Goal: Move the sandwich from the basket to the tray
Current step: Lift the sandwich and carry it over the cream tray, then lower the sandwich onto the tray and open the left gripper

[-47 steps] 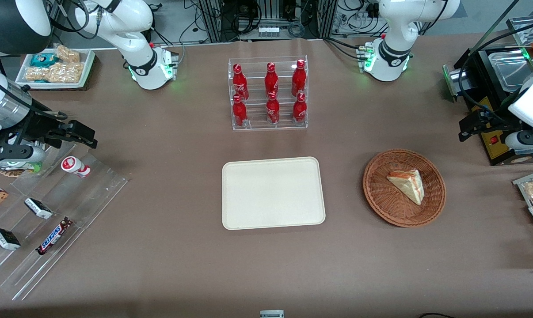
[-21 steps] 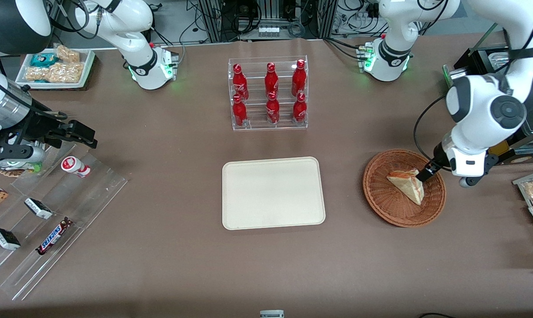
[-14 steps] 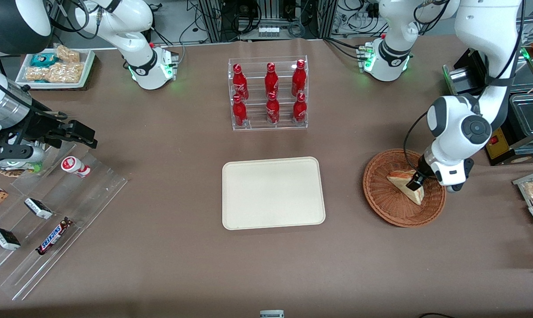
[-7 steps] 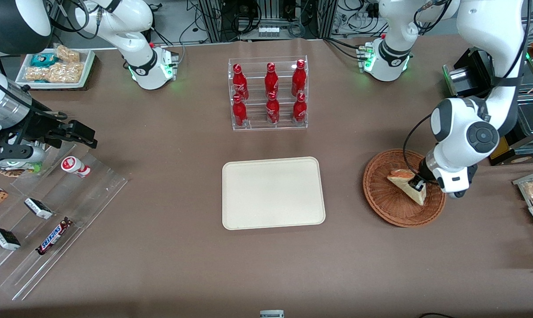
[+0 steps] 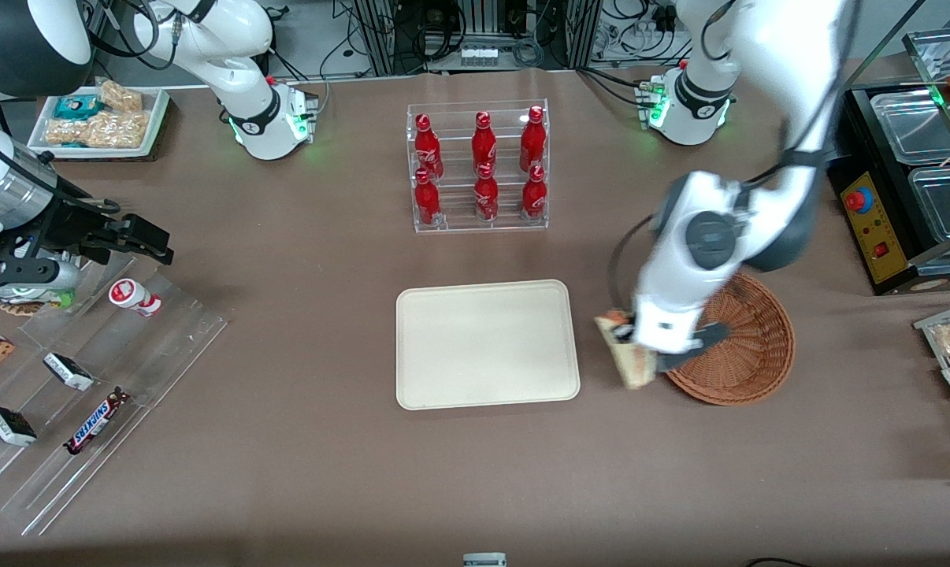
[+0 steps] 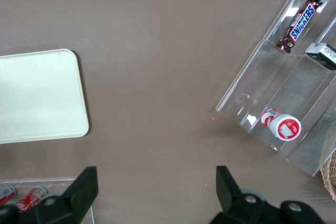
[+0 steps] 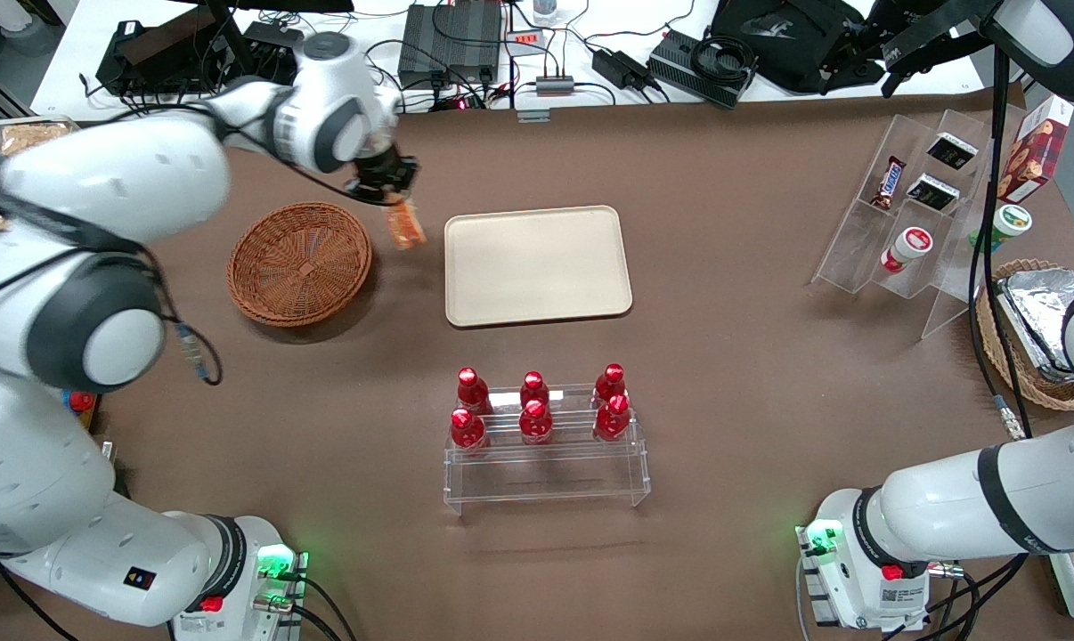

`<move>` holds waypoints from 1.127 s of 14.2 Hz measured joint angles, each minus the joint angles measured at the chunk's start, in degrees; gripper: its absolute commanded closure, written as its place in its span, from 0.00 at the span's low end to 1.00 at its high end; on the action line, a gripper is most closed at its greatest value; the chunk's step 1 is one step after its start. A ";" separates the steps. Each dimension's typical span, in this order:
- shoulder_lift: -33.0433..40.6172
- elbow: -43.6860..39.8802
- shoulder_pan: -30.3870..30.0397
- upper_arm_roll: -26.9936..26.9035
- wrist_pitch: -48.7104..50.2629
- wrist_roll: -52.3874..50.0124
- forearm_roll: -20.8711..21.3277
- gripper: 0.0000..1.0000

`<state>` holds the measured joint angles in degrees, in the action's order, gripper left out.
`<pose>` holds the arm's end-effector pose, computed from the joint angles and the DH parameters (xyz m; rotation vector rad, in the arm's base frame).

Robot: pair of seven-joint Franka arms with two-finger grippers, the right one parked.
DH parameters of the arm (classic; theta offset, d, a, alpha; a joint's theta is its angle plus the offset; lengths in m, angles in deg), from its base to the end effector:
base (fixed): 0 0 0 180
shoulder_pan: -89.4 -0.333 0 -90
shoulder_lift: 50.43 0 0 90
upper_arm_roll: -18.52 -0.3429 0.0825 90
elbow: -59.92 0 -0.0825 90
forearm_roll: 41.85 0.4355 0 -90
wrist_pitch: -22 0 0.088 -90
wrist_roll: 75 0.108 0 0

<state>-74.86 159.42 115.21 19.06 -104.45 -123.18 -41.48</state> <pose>0.6429 -0.3175 0.3324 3.0600 0.5857 0.0559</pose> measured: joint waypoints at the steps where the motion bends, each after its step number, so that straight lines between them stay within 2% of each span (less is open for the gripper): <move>1: -3.03 -3.17 2.66 0.03 -0.03 0.78 0.00 0.98; 6: -13.93 -15.10 12.74 -0.16 -0.05 0.45 0.02 0.98; 11: -20.84 -20.75 16.92 -0.44 -0.05 -2.74 2.50 0.92; 12: -21.98 -21.34 17.50 -0.48 -0.28 -3.95 3.43 0.83; 13: -22.82 -21.76 17.94 -0.49 -0.83 -5.32 4.41 0.37; 14: -23.11 -22.06 18.19 -0.51 -1.13 -6.63 4.90 0.00; 16: -23.02 -22.85 18.26 -0.73 -1.09 -8.57 5.08 0.00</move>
<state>-97.87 136.57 133.47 18.33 -105.54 -131.75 -36.40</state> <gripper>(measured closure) 0.744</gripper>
